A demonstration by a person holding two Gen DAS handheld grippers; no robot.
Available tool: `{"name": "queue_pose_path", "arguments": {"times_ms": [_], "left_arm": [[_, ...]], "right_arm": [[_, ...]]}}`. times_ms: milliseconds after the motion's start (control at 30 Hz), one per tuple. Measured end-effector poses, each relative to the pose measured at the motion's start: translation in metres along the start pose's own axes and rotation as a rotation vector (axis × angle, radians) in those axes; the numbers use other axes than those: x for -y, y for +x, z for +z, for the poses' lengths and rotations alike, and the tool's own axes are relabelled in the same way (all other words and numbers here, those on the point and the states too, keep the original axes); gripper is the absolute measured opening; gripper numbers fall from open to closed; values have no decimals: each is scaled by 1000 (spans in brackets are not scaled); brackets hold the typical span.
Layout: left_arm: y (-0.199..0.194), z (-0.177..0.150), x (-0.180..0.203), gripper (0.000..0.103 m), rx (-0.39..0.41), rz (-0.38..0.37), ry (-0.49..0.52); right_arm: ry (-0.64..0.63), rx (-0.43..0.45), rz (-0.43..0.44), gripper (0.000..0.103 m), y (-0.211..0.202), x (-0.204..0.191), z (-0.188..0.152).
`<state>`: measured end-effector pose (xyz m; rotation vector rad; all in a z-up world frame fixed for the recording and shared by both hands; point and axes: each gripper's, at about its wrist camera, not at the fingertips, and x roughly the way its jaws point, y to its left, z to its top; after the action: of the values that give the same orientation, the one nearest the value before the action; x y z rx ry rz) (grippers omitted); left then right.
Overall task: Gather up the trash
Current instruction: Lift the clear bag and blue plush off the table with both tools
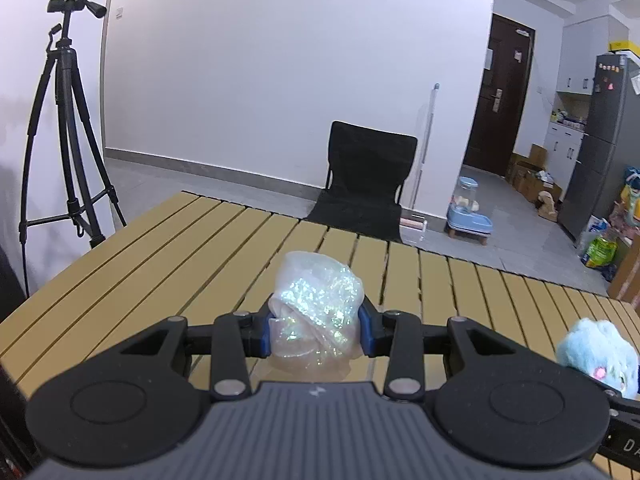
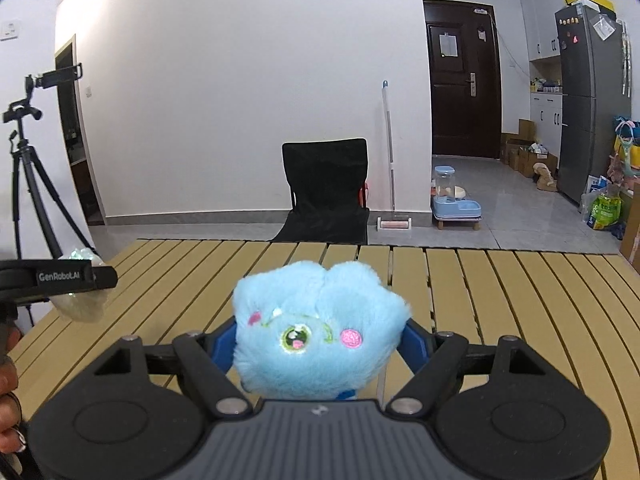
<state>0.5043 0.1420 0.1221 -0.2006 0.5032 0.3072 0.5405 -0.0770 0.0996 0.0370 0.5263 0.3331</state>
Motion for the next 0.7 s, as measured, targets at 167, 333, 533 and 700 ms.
{"name": "queue_pose_path", "arguments": {"times_ms": [167, 333, 533, 700], "left_arm": [[-47, -19, 0, 38, 0, -22, 18], [-90, -41, -4, 38, 0, -33, 30], [-133, -66, -9, 38, 6, -48, 45], [-163, -86, -13, 38, 7, -67, 58]], "right_arm": [[-1, 7, -2, 78, -48, -4, -19], [2, 11, -1, 78, -89, -7, -42], [7, 12, 2, 78, -132, -7, -72], [13, 7, -1, 78, -160, -6, -98]]}}
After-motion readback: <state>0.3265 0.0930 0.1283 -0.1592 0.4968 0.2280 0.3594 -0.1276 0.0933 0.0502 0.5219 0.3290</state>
